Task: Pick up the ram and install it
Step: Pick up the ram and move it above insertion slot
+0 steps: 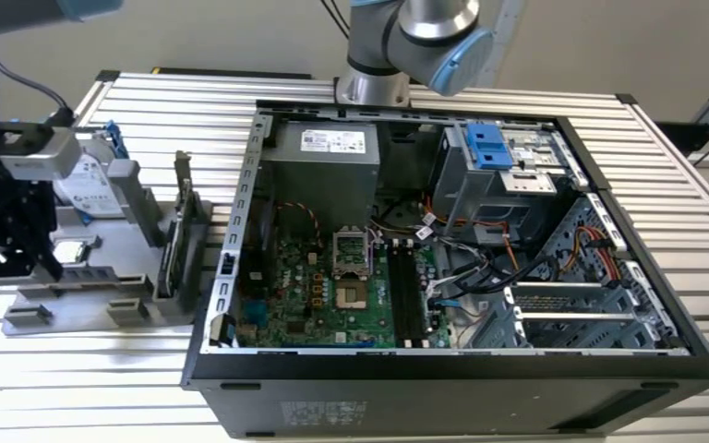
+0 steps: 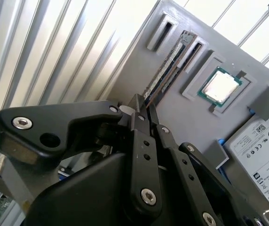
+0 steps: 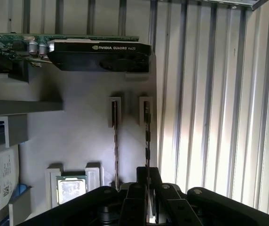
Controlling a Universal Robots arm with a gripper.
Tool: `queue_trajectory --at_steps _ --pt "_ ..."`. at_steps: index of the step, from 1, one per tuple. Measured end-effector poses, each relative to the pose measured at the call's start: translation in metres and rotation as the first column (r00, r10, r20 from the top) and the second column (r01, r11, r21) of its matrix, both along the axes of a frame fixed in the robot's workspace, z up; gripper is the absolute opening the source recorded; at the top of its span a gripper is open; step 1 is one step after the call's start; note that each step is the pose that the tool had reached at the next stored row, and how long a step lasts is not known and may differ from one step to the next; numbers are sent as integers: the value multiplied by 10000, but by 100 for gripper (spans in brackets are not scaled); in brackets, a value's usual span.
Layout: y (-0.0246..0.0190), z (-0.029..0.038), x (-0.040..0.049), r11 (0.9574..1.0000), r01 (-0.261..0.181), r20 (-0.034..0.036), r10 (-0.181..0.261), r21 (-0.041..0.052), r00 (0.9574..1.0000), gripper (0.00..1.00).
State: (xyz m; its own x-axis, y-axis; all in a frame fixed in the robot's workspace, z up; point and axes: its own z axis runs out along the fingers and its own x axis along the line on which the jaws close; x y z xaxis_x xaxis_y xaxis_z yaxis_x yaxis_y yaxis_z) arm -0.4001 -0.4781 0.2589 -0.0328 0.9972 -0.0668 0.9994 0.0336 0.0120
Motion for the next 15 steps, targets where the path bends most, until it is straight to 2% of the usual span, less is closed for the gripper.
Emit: queue_trajectory --at_steps 7,15 --pt "0 70 -2 9998 223 0 -223 10 9998 0" --pt "0 154 -2 9997 252 -1 -252 9 9997 0"
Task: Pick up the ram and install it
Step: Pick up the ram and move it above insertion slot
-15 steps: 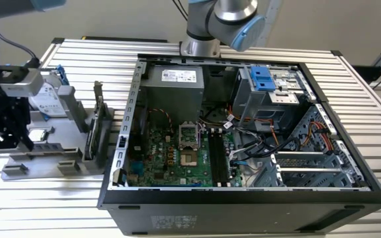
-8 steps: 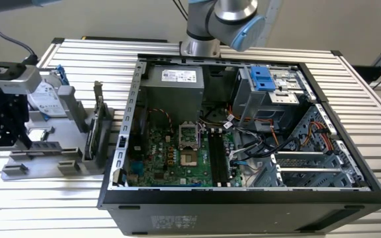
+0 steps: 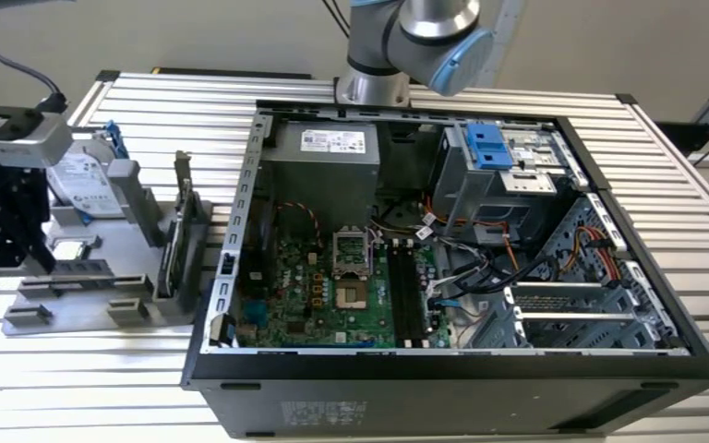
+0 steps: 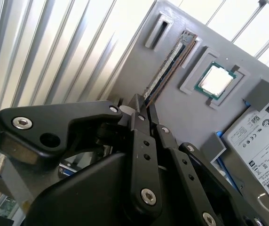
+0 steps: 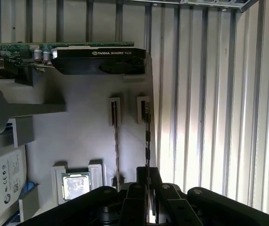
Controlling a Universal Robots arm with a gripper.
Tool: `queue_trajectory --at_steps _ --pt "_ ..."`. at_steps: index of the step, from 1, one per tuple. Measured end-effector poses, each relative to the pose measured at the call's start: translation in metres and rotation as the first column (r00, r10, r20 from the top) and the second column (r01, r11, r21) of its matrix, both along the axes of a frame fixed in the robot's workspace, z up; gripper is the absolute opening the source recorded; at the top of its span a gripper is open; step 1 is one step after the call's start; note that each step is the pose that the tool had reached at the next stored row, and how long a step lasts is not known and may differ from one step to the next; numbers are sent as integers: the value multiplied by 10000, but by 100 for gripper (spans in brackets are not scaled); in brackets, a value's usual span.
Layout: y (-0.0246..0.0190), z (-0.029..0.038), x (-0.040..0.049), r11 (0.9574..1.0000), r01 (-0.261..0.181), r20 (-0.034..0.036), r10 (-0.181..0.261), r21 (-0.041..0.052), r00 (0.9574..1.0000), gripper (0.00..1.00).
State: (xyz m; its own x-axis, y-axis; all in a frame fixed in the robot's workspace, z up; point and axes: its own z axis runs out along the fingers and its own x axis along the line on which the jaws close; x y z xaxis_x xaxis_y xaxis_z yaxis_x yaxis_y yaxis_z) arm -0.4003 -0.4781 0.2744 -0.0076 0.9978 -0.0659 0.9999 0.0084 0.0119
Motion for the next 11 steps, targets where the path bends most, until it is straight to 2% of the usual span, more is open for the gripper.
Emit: queue_trajectory --at_steps 11 --pt "0 87 0 10000 76 0 -76 0 10000 0"
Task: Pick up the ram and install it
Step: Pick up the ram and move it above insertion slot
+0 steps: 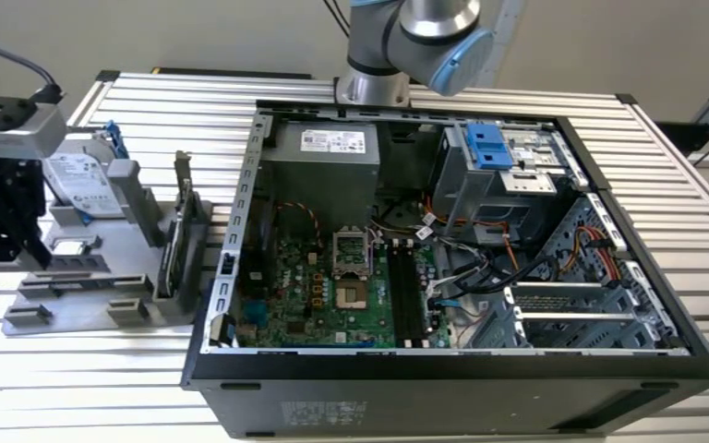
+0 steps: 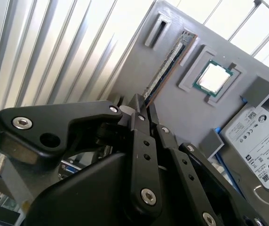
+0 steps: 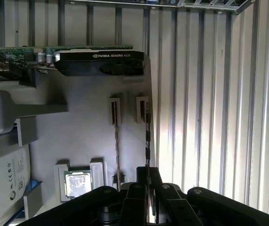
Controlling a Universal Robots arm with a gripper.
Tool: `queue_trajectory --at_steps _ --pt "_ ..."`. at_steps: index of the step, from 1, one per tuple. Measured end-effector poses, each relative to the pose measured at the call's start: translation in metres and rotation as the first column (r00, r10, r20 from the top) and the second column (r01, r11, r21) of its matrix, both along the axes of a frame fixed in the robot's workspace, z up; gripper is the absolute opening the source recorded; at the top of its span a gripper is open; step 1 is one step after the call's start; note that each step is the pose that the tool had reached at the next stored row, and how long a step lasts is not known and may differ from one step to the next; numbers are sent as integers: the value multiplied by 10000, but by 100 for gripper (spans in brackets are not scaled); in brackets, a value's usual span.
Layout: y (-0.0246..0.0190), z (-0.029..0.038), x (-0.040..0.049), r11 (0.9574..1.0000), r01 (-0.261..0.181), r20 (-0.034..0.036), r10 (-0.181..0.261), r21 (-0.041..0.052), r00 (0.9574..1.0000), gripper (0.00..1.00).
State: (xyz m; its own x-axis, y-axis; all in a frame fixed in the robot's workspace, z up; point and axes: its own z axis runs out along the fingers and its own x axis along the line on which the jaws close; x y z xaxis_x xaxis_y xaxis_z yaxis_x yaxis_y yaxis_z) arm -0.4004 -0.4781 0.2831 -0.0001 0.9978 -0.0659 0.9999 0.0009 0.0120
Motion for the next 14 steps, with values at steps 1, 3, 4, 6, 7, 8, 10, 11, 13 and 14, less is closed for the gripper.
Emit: queue_trajectory --at_steps 1,3,4,6,7,8,10,11,13,14 --pt "0 8 0 10000 4 0 -4 0 10000 0" --pt "0 24 0 10000 9 0 -9 0 10000 0" --pt "0 33 0 10000 10 0 -10 0 10000 0" --pt "0 52 0 10000 12 0 -12 1 10000 0" --pt "0 61 0 10000 14 1 -14 1 10000 0" --pt "0 71 0 10000 15 1 -15 1 10000 0" --pt "0 90 0 10000 19 1 -19 1 10000 0" --pt "0 100 0 10000 21 0 -21 0 10000 0" --pt "0 118 0 10000 24 0 -24 0 10000 0" --pt "0 126 0 10000 26 0 -26 1 10000 0"
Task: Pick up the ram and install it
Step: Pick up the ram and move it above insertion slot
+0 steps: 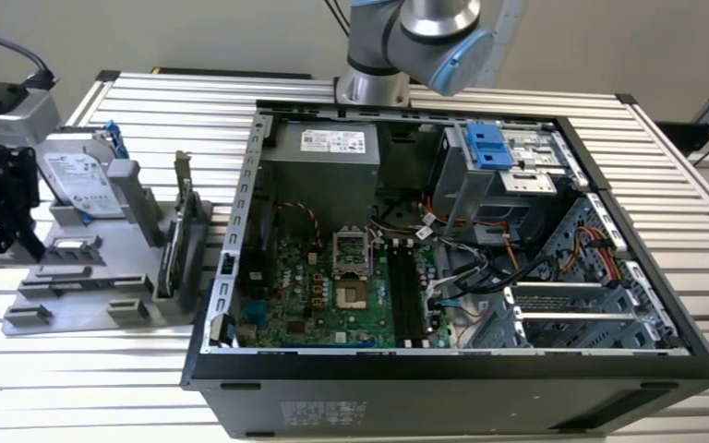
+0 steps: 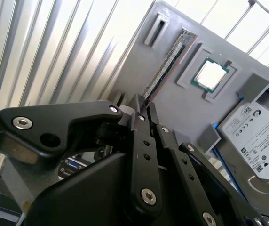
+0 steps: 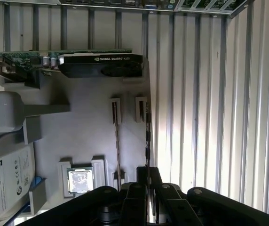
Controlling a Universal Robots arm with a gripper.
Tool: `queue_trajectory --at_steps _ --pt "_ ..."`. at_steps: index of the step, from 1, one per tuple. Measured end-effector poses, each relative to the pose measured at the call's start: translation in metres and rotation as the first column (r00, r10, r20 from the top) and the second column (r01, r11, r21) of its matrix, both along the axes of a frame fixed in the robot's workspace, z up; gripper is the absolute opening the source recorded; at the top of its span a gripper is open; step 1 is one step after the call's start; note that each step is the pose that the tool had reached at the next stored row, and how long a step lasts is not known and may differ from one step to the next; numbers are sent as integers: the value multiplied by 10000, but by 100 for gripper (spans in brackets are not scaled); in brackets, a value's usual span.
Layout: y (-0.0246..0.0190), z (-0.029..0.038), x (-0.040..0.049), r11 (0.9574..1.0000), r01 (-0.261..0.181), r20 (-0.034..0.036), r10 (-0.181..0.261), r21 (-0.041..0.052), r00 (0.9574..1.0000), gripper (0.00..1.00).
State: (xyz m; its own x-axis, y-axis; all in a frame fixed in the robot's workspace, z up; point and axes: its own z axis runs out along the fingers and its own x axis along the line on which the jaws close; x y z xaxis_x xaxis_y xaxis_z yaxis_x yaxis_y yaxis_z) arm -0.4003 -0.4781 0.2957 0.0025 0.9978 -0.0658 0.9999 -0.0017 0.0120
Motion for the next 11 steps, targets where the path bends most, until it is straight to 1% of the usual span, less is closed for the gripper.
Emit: queue_trajectory --at_steps 11 --pt "0 79 0 10000 20 0 -20 0 10000 0"
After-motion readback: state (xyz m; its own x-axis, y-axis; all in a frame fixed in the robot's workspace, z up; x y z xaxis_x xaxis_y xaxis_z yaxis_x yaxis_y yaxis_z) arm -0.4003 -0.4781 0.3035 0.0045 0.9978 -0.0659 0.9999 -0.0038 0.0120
